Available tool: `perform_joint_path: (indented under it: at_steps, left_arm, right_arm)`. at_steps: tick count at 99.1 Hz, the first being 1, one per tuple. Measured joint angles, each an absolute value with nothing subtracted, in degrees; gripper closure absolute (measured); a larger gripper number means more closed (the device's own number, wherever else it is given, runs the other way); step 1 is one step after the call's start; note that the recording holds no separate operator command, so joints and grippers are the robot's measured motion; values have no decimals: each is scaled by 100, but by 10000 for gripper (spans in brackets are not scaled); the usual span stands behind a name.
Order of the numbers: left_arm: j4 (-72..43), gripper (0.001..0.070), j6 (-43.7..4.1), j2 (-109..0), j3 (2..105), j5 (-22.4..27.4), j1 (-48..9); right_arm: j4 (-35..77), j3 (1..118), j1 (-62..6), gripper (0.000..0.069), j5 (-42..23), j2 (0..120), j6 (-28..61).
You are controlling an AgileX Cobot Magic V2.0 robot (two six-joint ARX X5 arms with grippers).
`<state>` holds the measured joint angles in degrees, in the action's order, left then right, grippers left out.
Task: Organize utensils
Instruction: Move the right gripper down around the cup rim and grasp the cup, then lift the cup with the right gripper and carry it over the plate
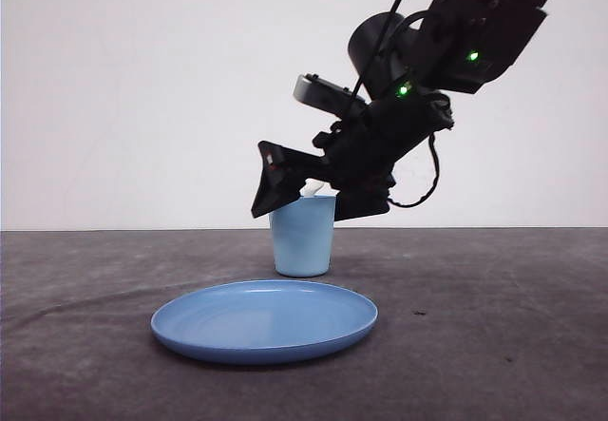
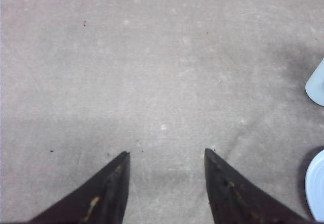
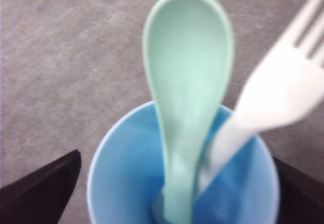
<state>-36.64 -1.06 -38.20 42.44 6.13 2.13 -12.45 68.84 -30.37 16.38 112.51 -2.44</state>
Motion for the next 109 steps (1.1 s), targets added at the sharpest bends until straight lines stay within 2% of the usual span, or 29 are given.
perform_joint_path:
  at_steps: [12, 26, 41, 73, 109]
  left_arm:
    - [-3664, 433, -106, -3820, 4244, 613, 213]
    - [-3664, 433, -106, -3820, 4244, 613, 213]
    - [-3664, 433, -106, -3820, 4244, 613, 213]
    - [-3662, 433, -104, -3820, 4244, 613, 213]
    - [-3538, 433, -102, -3820, 4244, 613, 213]
  right_arm:
    - [-1249, 6886, -3052, 24, 1629, 11253, -244]
    - [-1251, 6886, -3052, 165, 1511, 11253, -246]
    - [-1251, 6899, -3059, 227, 1476, 11253, -246]
    - [-862, 6908, -3068, 229, 1492, 11045, -329]
    - [746, 6906, -3415, 230, 1404, 9518, -344]
